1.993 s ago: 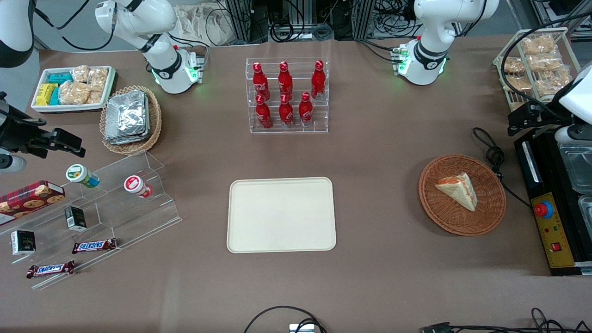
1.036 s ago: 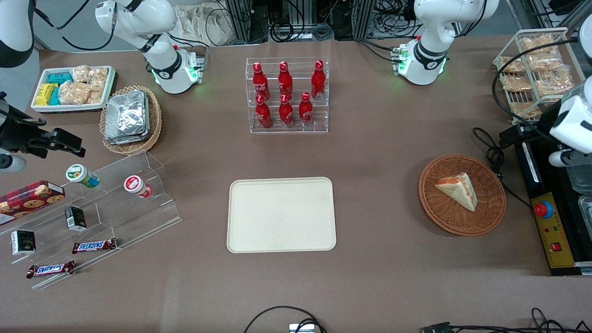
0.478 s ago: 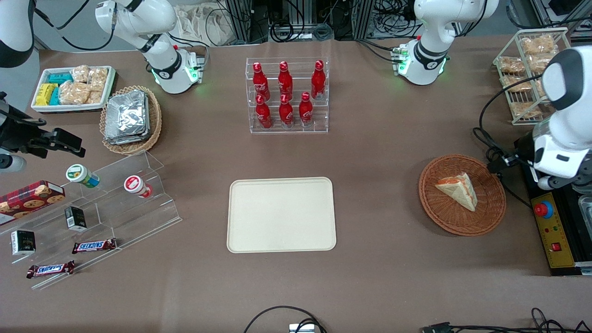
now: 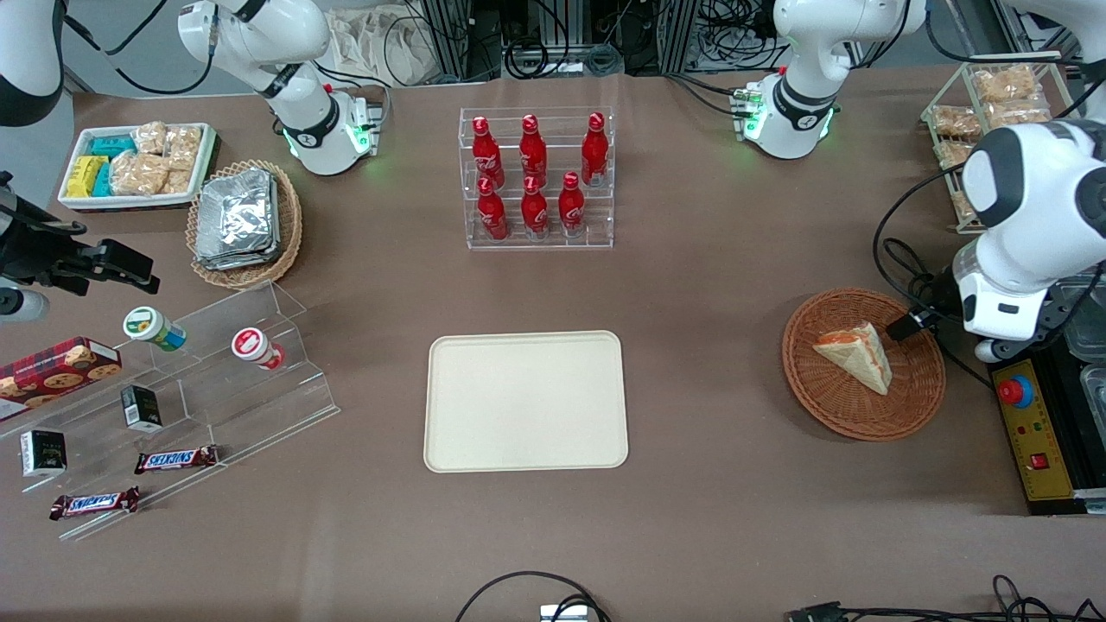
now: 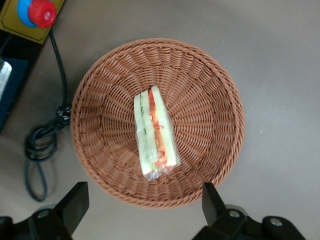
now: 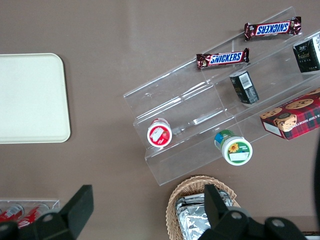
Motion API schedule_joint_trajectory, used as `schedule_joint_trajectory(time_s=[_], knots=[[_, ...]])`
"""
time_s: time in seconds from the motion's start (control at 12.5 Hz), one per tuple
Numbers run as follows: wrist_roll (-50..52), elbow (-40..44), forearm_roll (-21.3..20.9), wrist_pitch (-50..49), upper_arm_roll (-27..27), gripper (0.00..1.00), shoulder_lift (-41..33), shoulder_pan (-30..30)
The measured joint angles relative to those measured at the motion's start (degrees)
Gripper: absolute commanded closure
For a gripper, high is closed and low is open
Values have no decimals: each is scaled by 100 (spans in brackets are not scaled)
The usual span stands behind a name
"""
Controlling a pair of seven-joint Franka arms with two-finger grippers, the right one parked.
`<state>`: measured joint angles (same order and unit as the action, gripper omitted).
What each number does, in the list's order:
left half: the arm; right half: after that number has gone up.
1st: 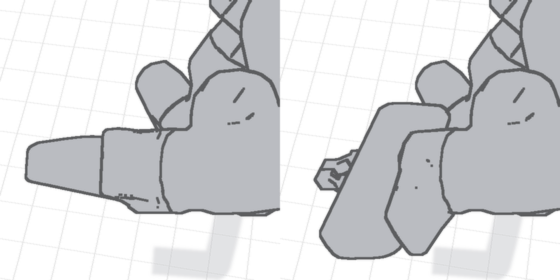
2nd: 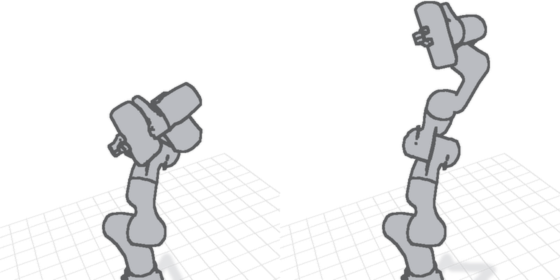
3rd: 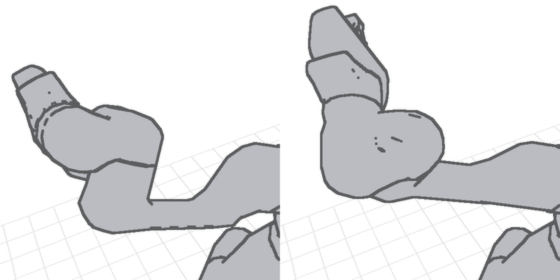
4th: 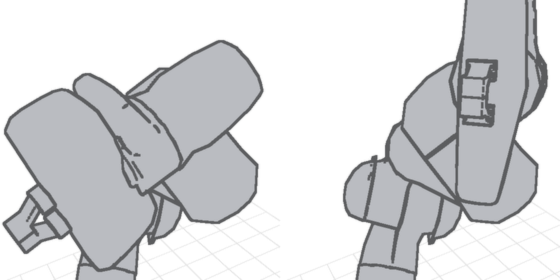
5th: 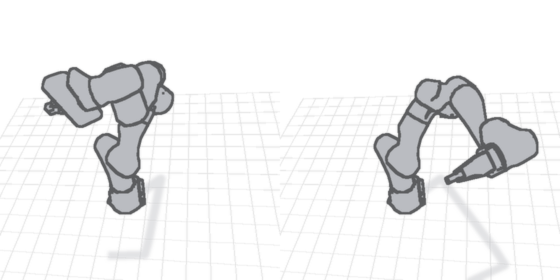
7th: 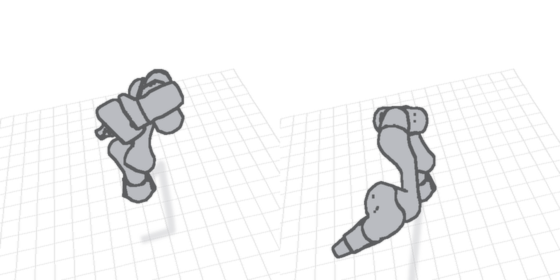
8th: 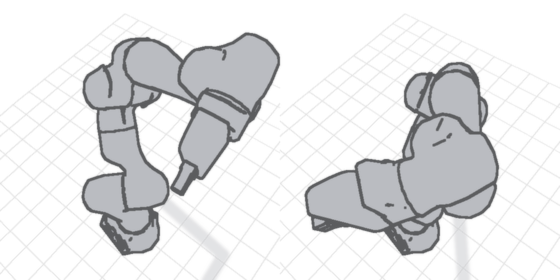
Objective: Place sandwich from basket to tray
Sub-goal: 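Lower the open left gripper around the wrapped sandwich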
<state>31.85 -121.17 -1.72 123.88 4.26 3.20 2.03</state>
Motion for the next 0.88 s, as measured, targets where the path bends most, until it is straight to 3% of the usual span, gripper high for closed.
schedule_joint_trajectory(time_s=[0.24,0.88], knots=[[509,-422,2,649,0,0,167,-3],[1436,-476,3,1680,-28,0,1003,18]])
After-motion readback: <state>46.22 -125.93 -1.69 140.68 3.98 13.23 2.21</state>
